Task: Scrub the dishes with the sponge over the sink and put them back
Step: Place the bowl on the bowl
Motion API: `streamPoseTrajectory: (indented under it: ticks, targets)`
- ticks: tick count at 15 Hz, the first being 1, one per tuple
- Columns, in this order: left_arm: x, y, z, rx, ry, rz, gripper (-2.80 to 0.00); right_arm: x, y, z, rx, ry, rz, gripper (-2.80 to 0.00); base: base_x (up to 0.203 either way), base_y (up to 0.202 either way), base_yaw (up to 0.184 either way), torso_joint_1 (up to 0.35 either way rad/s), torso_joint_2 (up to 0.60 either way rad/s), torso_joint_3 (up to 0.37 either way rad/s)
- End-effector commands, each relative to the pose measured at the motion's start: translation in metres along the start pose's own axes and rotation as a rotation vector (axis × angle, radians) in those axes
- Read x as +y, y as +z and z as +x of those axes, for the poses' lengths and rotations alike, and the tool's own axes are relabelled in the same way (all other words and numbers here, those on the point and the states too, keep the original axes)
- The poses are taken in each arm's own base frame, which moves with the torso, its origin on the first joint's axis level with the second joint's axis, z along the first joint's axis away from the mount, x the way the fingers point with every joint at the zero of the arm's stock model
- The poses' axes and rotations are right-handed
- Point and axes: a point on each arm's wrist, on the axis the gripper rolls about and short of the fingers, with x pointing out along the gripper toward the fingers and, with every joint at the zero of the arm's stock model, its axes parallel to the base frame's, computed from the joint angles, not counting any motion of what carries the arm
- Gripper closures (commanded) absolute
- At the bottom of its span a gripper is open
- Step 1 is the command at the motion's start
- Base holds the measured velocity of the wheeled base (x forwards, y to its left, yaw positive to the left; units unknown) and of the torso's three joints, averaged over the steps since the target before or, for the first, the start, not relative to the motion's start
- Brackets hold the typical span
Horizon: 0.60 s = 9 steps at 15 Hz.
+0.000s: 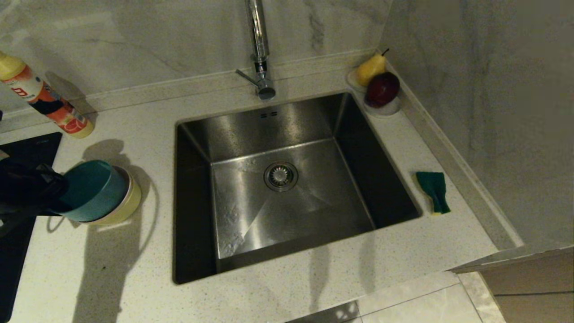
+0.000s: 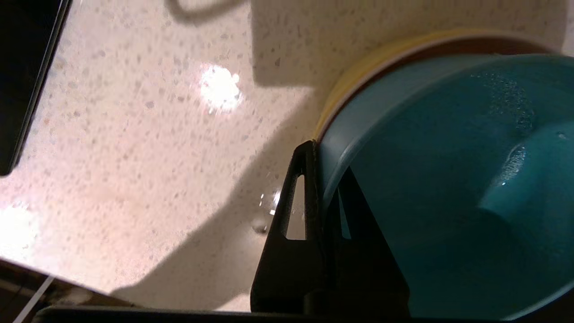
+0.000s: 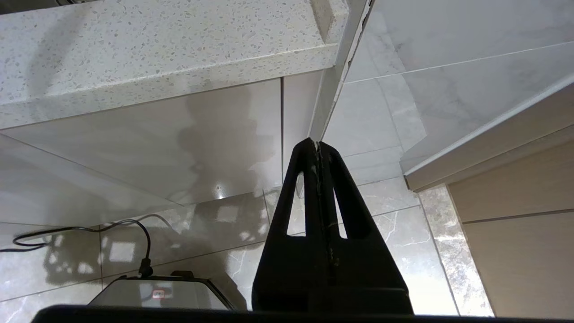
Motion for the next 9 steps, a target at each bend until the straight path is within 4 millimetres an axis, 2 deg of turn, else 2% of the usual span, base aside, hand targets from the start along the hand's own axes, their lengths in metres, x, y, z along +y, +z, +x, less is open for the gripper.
streamPoseTrajectory:
  ticks: [1,9]
  targets:
    - [0.000,0.001,0.002,-0.009,-0.006,-0.009,0.00,0.000,0.000,0.000,0.002,0.000,0.000,0.00,0.000,0.000,0.000,0.000,0.00,0.000]
    - [-0.007,0.005,-0.022,-0.086,-0.063,-0.009,0.00,0.000,0.000,0.000,0.002,0.000,0.000,0.00,0.000,0.000,0.000,0.000,0.00,0.000]
